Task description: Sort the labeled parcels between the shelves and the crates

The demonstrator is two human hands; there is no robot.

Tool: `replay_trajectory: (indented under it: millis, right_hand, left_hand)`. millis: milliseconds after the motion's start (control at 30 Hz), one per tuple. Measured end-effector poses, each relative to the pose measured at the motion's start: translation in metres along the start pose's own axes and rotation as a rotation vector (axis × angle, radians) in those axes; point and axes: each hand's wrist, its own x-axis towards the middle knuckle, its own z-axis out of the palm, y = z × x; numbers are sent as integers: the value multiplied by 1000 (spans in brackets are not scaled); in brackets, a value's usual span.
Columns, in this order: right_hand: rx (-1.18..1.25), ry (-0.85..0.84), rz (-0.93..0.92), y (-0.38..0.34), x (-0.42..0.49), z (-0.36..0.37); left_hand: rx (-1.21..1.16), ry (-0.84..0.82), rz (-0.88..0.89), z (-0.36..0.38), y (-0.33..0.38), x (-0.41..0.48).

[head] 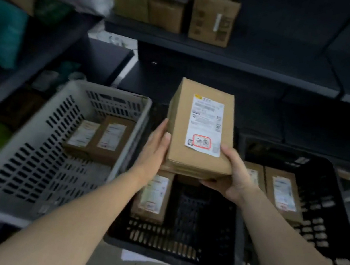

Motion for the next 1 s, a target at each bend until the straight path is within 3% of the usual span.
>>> replay_trajectory:
  millis: [133,200,300,367,467,600,700,833,933,1000]
  right_hand:
    - [-79,-123,72,39,30,136]
    - [-109,-155,128,61,41,194]
    - [-112,-171,276,101,59,256]
    - [-168,-164,369,130,68,279]
    - [-223,-111,479,175,77,294]
    - [-199,-33,594,242,102,296]
    - [-76,-1,545,282,128,299]
    - [20,-85,396,315,165,314]
    - [-207,-92,279,321,192,328]
    - [-452,-81,220,319,204,332]
  left_hand:
    - [-215,206,-143,-131,-30,6]
    - [-213,338,-257,-189,-44,5]
    - [-93,481,-434,-251,-66,3]
    - [106,484,-454,-276,-79,0]
    - [542,271,-467,-294,-109,-8]
    - [837,-215,-516,-293,-163,-25]
    - [985,-452,-481,-288,-196,-33]
    - [1071,-655,-454,-295,-233,-27]
    - [1089,-676,-606,-297,-257,-25]
    - [1142,-644,-600,-297,-263,-25]
